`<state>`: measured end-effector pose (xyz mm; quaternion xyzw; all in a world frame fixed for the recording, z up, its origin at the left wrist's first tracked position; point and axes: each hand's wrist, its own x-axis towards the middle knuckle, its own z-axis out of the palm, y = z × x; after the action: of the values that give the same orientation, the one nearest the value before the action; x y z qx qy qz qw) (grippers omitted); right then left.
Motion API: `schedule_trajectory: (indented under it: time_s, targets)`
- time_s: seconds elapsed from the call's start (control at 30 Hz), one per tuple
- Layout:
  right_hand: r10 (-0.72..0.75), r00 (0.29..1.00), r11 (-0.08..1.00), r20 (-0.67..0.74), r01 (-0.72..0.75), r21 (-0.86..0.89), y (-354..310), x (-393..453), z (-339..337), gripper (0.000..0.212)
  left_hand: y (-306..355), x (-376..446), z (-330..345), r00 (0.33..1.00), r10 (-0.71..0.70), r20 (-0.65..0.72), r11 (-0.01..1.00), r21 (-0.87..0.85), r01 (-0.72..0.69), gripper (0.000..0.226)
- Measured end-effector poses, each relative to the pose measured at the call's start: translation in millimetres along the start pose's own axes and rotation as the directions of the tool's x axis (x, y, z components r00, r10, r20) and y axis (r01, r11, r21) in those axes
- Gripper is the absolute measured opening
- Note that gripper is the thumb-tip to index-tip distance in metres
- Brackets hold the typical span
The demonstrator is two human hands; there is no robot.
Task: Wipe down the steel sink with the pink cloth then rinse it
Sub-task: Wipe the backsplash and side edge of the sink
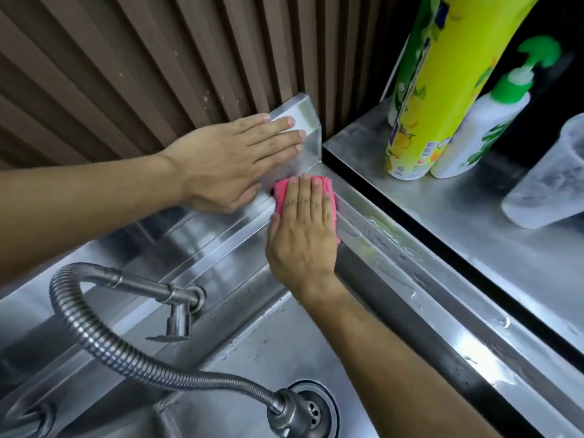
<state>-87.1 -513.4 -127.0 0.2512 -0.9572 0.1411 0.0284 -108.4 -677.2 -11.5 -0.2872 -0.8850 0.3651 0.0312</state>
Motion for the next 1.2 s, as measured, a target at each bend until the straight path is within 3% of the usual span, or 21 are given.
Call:
schedule_trajectory:
  time_s: [0.13,0.3,0.5,0.63,0.7,0.83,0.93,1.0,1.07,1.2]
  targets:
    - [0.050,0.995,0.987,0.088,-0.035,-0.159,12.2,36.8,-9.9,0.073,0.5,0.9,-0.1,1.000,-0.005,-0.024,1.000,-0.027,0.005,0.079]
    - [0.222,0.974,0.973,0.035,-0.220,-0.068,14.6,52.8,-18.0,0.073,0.2,-1.2,2.9,0.999,0.012,-0.044,1.000,0.017,-0.011,0.079]
    - [0.179,0.980,0.983,-0.090,-0.181,-0.021,48.6,3.1,-17.0,0.064,-1.0,0.0,5.0,0.998,0.014,-0.065,1.000,-0.011,-0.015,0.079]
    - [0.276,0.952,0.956,-0.134,-0.286,-0.066,64.7,-27.2,-22.3,0.067,-0.1,0.0,5.5,0.998,0.014,-0.054,1.000,0.005,-0.014,0.079]
    - [0.317,0.945,0.944,-0.086,-0.322,-0.063,46.4,-11.4,-21.2,0.069,-1.0,0.4,4.2,0.998,0.017,-0.055,1.000,-0.011,-0.018,0.079]
    - [0.250,0.966,0.968,-0.061,-0.251,-0.012,11.5,36.4,-11.8,0.071,0.3,1.8,2.4,0.999,0.009,-0.054,0.999,-0.046,-0.011,0.078]
    - [0.178,0.975,0.984,-0.131,-0.173,0.048,16.0,32.9,-3.8,0.070,0.6,1.5,1.8,0.998,0.012,-0.055,0.999,-0.037,-0.014,0.078]
    - [0.058,0.982,0.998,-0.177,-0.049,0.050,19.6,9.5,1.3,0.066,1.7,0.8,1.3,0.998,0.009,-0.065,0.999,-0.044,-0.012,0.078]
    - [-0.058,0.990,0.998,-0.125,0.061,0.015,17.2,-3.3,6.5,0.065,0.7,1.5,1.2,0.998,0.018,-0.060,0.999,-0.043,-0.021,0.078]
    - [0.024,0.999,0.994,-0.036,-0.028,-0.104,15.6,21.7,-0.9,0.068,-1.1,-0.9,-2.0,0.999,0.020,-0.038,0.999,-0.032,-0.021,0.077]
